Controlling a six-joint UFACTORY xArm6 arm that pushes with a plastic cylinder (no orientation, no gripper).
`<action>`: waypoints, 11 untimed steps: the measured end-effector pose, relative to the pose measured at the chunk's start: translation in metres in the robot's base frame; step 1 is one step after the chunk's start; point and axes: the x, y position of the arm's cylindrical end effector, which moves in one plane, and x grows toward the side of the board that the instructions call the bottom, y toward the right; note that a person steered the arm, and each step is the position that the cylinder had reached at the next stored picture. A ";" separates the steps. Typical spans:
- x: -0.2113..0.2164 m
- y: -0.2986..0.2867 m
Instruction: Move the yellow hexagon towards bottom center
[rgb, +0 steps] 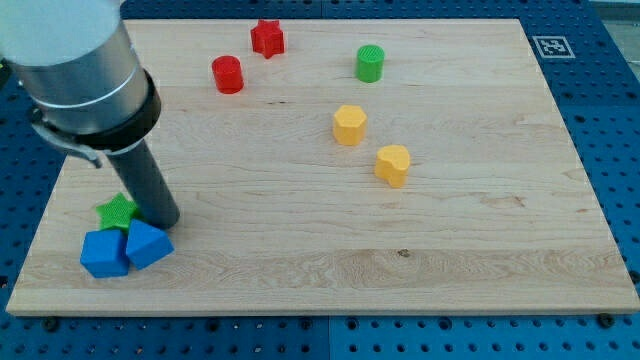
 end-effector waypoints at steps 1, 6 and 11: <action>-0.034 0.017; -0.144 0.108; -0.170 0.206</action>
